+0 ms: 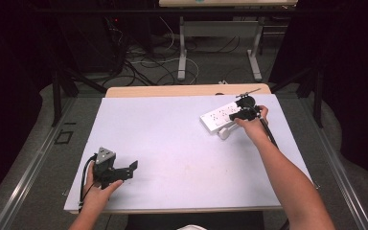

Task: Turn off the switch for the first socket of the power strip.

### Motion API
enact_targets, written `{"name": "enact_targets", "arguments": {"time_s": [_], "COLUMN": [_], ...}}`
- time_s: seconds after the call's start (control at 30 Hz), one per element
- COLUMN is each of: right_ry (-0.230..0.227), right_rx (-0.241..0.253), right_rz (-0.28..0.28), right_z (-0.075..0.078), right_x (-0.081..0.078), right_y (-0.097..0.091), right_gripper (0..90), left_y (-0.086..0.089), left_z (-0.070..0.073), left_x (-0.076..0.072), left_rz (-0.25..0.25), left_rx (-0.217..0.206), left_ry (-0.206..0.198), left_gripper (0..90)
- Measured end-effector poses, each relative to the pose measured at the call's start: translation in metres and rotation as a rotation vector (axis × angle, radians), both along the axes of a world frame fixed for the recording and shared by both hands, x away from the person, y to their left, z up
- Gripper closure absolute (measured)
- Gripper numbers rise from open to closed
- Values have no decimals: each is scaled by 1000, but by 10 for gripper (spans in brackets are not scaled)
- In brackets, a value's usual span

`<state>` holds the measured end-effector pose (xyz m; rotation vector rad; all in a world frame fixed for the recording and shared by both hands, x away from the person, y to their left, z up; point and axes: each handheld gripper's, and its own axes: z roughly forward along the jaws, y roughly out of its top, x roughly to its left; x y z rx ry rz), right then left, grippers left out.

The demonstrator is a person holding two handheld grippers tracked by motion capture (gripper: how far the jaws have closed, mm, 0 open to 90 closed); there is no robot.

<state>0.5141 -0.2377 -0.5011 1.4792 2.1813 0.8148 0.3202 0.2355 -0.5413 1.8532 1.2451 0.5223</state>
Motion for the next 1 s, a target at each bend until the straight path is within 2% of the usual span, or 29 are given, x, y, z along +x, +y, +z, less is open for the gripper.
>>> {"name": "enact_targets", "arguments": {"time_s": [0.13,0.23,0.4,0.47,0.53,0.6,0.7,0.83,1.0], "right_ry": [-25,-35,-57,-95,-80,-85,-76,-87,-73], "right_rx": [3,7,-9,12,36,35,43,19,30], "right_rz": [25,23,53,69,78,80,75,100,92], "right_z": [7,12,18,19,20,19,19,18,17], "right_x": [-7,-12,-22,-28,-33,-40,-50,-63,-78], "right_y": [1,1,3,3,2,2,3,4,4], "right_gripper": [507,491,465,435,438,429,352,244,166], "left_y": [0,1,1,1,1,0,0,0,0], "left_z": [1,1,0,0,0,1,1,0,0], "left_x": [-1,-1,-1,-1,-1,-1,-1,0,-1], "left_rz": [0,1,5,5,4,3,3,7,9], "left_rx": [1,-1,-6,-5,-2,0,0,-1,-1], "left_ry": [2,-1,-2,-2,0,3,3,5,4], "left_gripper": [58,58,58,58,58,58,58,58,58]}}
